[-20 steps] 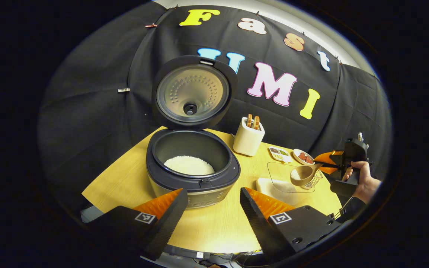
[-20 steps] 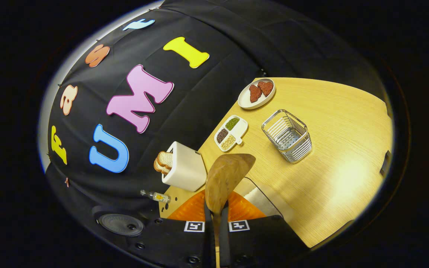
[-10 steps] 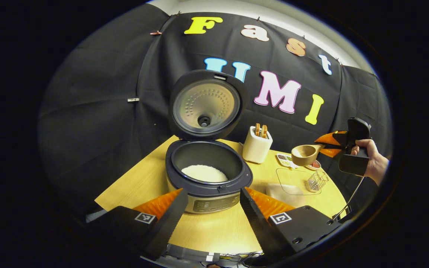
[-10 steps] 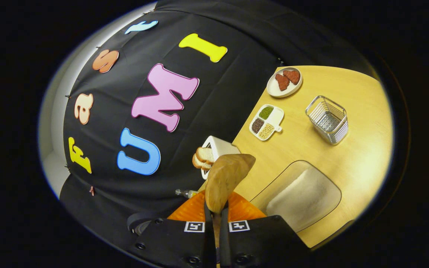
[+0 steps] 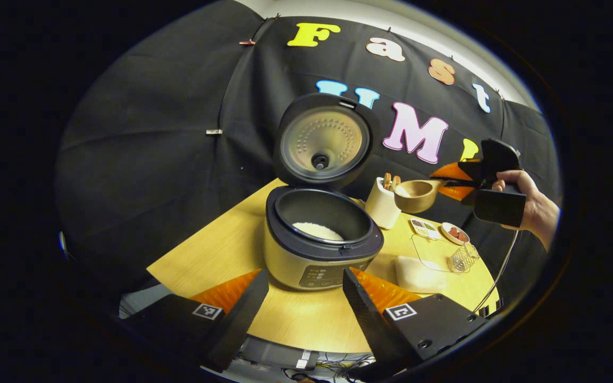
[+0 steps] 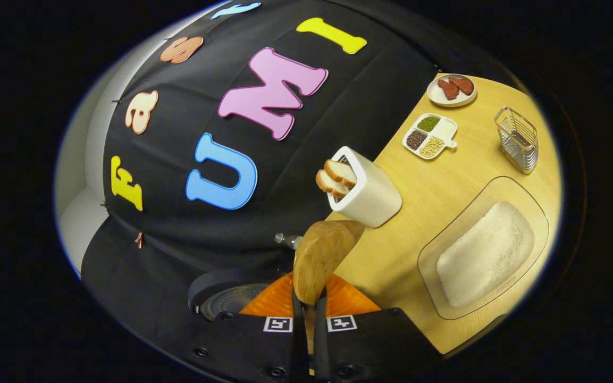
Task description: Close the left gripper, press the button to open the rice cooker; take a wooden spoon from the chopstick holder with the right hand, scoop a spoonful of rice and pour it into the rice cooker, then put the wooden spoon back into the chopstick holder.
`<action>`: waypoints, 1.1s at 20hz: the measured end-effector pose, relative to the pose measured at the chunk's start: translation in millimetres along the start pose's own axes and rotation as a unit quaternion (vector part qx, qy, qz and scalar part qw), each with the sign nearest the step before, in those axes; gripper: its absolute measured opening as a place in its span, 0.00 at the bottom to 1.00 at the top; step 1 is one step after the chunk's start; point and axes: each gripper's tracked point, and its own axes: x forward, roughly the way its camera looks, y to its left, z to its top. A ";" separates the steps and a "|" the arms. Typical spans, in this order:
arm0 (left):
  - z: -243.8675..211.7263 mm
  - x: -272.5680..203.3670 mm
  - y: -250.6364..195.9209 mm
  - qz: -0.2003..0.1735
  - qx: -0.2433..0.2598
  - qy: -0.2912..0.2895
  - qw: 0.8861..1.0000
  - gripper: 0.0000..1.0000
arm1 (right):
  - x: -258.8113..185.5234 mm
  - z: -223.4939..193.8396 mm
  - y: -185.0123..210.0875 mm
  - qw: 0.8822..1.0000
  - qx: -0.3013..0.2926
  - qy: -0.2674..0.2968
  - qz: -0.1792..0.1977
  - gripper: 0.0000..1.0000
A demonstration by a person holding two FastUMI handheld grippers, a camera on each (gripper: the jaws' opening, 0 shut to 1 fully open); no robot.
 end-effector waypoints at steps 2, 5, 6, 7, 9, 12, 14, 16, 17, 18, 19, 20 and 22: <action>-3.8 -2.6 1.2 0.002 0.002 0.003 1.000 0.92 | 10.1 -16.6 19.3 0.999 -0.031 0.010 0.011 0.09; -3.9 -3.5 3.4 0.003 0.004 0.003 1.000 0.96 | 25.8 -36.7 41.1 0.995 -0.091 0.021 0.031 0.09; -1.7 -3.2 4.8 0.004 0.005 0.003 1.000 0.96 | 30.2 -42.2 45.6 0.992 -0.121 0.022 0.036 0.09; -2.4 -2.9 5.3 0.005 0.006 0.002 1.000 0.96 | 33.0 -46.9 51.6 0.987 -0.155 0.021 0.041 0.08; 0.8 -4.1 8.1 0.009 0.005 0.000 1.000 0.96 | 41.2 -58.0 60.6 0.973 -0.226 0.018 0.046 0.08; 5.3 -1.7 14.0 0.011 0.006 -0.001 1.000 0.96 | 53.6 -79.5 70.6 0.947 -0.314 0.019 0.060 0.08; 5.6 -1.2 15.5 0.011 0.010 0.002 1.000 0.96 | 62.6 -92.3 78.2 0.933 -0.353 0.021 0.071 0.09; 5.6 -0.5 19.1 0.014 0.013 0.004 1.000 0.96 | 70.8 -104.8 80.2 0.916 -0.392 0.027 0.079 0.09; 6.3 0.2 20.4 0.015 0.012 0.004 1.000 0.96 | 71.9 -109.6 81.5 0.906 -0.415 0.027 0.083 0.09; 6.1 1.2 20.5 0.016 0.009 0.003 1.000 0.96 | 72.4 -114.3 83.0 0.894 -0.439 0.024 0.087 0.09; 7.4 2.8 20.4 0.016 0.005 0.003 1.000 0.96 | 72.6 -120.8 85.6 0.880 -0.464 0.023 0.093 0.09; 6.8 3.1 19.6 0.016 0.003 0.003 1.000 0.96 | 72.3 -127.5 86.0 0.866 -0.490 0.022 0.099 0.08; 7.1 5.8 18.3 0.015 0.003 0.004 1.000 0.96 | 73.7 -140.6 90.7 0.827 -0.550 0.021 0.117 0.09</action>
